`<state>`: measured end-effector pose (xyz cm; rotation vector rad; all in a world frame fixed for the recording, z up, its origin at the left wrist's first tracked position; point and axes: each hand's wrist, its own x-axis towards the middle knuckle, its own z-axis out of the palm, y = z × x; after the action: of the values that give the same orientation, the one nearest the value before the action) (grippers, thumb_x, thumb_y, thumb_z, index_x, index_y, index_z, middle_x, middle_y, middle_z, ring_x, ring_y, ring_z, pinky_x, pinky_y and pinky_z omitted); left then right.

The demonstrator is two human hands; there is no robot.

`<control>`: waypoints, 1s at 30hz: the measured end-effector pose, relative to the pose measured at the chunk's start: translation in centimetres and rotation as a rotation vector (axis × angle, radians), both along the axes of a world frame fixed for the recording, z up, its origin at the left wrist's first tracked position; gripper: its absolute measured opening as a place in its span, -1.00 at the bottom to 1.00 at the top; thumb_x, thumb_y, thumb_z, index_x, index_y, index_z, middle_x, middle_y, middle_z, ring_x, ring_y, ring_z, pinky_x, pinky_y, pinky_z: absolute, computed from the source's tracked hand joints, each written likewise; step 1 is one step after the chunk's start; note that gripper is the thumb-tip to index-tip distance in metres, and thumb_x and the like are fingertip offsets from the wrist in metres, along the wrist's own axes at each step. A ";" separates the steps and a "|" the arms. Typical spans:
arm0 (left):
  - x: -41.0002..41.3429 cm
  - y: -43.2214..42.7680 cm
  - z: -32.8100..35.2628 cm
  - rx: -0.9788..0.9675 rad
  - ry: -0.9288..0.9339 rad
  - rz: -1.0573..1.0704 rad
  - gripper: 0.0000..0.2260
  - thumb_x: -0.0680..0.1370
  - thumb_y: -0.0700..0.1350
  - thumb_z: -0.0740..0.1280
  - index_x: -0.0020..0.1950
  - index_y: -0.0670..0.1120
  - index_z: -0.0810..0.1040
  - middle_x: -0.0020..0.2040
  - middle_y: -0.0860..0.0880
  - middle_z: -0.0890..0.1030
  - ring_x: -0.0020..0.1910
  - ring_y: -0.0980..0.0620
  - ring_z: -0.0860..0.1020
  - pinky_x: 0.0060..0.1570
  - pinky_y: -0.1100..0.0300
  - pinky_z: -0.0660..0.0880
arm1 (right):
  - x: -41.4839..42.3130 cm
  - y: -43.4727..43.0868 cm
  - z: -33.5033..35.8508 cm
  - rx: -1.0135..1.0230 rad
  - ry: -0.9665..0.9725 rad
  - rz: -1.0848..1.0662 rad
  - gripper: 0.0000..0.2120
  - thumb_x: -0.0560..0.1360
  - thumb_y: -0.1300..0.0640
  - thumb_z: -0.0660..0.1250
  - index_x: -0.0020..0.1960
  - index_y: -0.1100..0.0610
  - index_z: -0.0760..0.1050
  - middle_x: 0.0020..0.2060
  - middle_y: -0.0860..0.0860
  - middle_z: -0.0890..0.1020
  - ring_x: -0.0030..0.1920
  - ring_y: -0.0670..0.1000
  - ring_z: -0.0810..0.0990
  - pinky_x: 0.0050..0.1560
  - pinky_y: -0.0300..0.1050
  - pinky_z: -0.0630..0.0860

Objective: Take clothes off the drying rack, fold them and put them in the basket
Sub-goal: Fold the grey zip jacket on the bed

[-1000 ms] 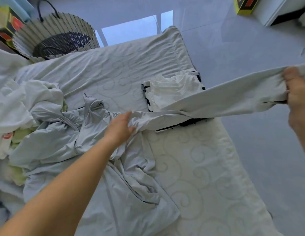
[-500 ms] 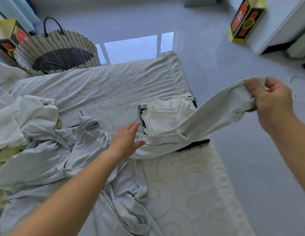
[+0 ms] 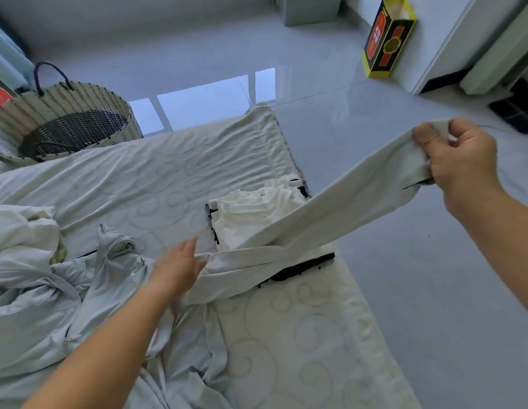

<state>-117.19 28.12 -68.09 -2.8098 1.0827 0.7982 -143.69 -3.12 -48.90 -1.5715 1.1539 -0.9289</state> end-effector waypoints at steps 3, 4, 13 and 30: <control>1.9 1.7 -1.1 0.179 -0.115 -0.138 -0.27 0.51 0.27 0.26 0.56 0.03 0.06 0.52 -0.01 0.23 0.50 -0.07 0.17 0.42 0.06 0.18 | -1.6 -2.7 -0.9 -0.014 0.041 -0.080 -0.80 0.53 -0.01 0.36 -0.24 -0.02 0.43 -0.30 -0.07 0.53 -0.31 -0.11 0.51 -0.36 -0.20 0.55; 2.4 2.0 -1.6 0.210 -0.105 -0.173 -0.28 0.50 0.28 0.27 0.56 0.06 0.07 0.53 0.01 0.20 0.51 -0.06 0.15 0.43 0.07 0.16 | -2.0 -3.4 -1.3 -0.018 0.058 -0.112 -0.79 0.53 -0.01 0.35 -0.24 -0.01 0.43 -0.31 -0.06 0.51 -0.32 -0.11 0.48 -0.33 -0.14 0.53; 3.6 2.2 -3.6 0.170 -0.097 -0.287 -0.84 0.58 0.12 0.17 -0.10 0.07 0.39 0.11 0.06 0.57 0.11 0.01 0.52 0.03 0.14 0.43 | -3.8 -6.2 -4.3 -0.038 0.124 -0.255 -0.74 0.54 0.01 0.32 0.01 0.23 0.49 -0.24 0.03 0.49 -0.22 -0.03 0.46 -0.23 -0.10 0.49; 2.8 4.3 0.5 -0.032 -0.414 -0.202 -0.82 0.34 -0.12 0.54 -0.14 -0.07 0.59 -0.23 -0.12 0.63 -0.24 -0.20 0.60 -0.24 0.02 0.45 | -7.3 -5.3 -5.1 -0.156 0.498 -0.294 -0.60 0.59 0.01 0.22 -0.33 0.22 0.29 -0.47 0.07 0.27 -0.33 0.09 0.26 -0.31 -0.07 0.20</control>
<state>-114.35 32.42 -67.55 -2.6553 1.2741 0.1703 -150.98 -8.44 -53.98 -1.8544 1.7316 -0.8510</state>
